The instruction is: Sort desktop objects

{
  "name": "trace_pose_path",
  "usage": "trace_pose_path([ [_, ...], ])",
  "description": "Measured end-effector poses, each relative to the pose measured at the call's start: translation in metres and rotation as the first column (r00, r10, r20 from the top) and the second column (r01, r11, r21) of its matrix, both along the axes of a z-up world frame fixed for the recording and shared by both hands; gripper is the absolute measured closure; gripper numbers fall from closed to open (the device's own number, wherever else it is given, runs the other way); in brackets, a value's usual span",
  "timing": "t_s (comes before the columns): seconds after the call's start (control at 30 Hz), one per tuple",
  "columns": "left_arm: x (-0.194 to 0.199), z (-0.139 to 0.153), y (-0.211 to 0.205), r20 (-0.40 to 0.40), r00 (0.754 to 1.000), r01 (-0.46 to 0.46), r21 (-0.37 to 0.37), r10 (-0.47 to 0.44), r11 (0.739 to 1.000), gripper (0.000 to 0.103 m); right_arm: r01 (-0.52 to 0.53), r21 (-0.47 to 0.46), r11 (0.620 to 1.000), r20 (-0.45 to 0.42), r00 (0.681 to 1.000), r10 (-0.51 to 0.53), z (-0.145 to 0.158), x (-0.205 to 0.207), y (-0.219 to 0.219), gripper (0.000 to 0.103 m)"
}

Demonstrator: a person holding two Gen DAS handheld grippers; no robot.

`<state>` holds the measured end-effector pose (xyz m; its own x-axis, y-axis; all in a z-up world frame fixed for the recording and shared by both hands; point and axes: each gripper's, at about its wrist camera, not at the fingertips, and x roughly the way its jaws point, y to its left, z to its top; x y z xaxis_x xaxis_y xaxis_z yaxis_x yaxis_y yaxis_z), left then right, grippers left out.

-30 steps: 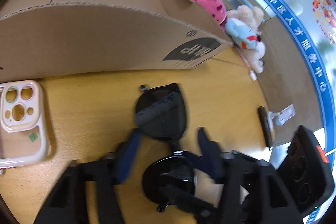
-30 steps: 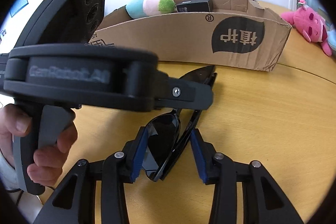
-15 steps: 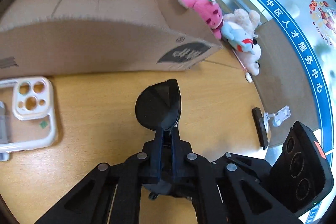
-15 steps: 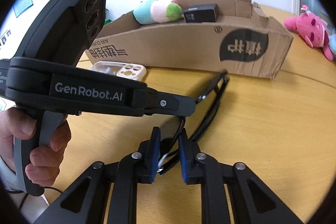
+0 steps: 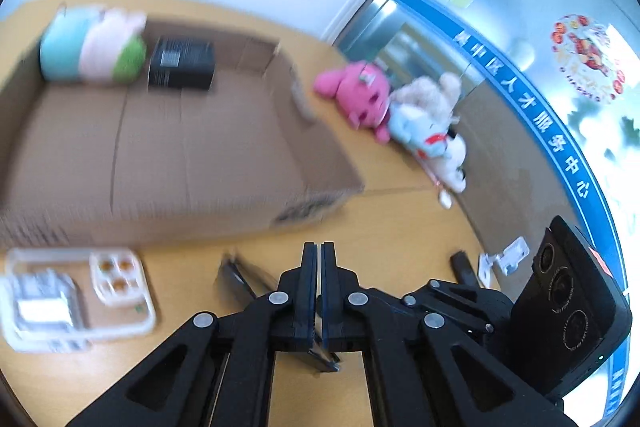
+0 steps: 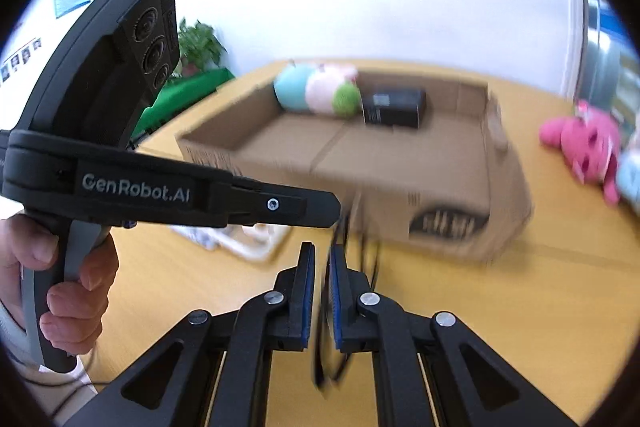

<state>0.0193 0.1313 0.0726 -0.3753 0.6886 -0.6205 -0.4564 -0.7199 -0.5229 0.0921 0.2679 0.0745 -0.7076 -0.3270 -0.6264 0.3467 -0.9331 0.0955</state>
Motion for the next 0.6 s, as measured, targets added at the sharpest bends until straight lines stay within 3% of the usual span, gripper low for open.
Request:
trace_pose_path([
  [0.13, -0.007, 0.015, -0.010, -0.024, 1.000, -0.019, -0.014, 0.019, 1.000, 0.103, -0.004, -0.008, 1.000, 0.002, 1.000, 0.004, 0.012, -0.013, 0.003, 0.096],
  [0.23, -0.008, -0.002, -0.024, 0.041, 0.998, -0.045, -0.019, 0.046, 0.999, 0.102, -0.003, -0.014, 1.000, 0.072, 0.997, 0.004, -0.005, -0.013, 0.013, 0.090],
  [0.27, -0.009, -0.009, -0.027, 0.075, 0.996, -0.047, -0.013, 0.048, 0.999, 0.100, -0.015, -0.015, 1.000, 0.104, 0.994, 0.016, -0.013, -0.010, 0.016, 0.073],
  [0.3, -0.008, -0.020, -0.031, 0.111, 0.993, -0.048, -0.008, 0.049, 0.999, 0.093, -0.029, -0.006, 1.000, 0.133, 0.991, 0.029, -0.023, -0.006, 0.017, 0.047],
  [0.37, -0.004, -0.040, -0.039, 0.169, 0.984, -0.058, -0.013, 0.060, 0.998, 0.074, -0.082, 0.039, 0.996, 0.190, 0.979, 0.073, -0.046, 0.005, 0.016, 0.029],
  [0.4, -0.001, -0.048, -0.043, 0.189, 0.980, -0.063, -0.021, 0.066, 0.998, 0.060, -0.104, 0.053, 0.993, 0.204, 0.975, 0.091, -0.052, 0.009, 0.015, 0.029],
  [0.43, 0.002, -0.056, -0.046, 0.200, 0.977, -0.067, -0.026, 0.071, 0.997, 0.055, -0.142, 0.070, 0.987, 0.229, 0.966, 0.123, -0.062, 0.013, 0.013, 0.029],
  [0.6, 0.010, -0.080, -0.053, 0.259, 0.963, -0.074, -0.030, 0.080, 0.997, 0.055, -0.210, 0.135, 0.968, 0.288, 0.943, 0.165, -0.094, 0.014, 0.004, 0.029],
])
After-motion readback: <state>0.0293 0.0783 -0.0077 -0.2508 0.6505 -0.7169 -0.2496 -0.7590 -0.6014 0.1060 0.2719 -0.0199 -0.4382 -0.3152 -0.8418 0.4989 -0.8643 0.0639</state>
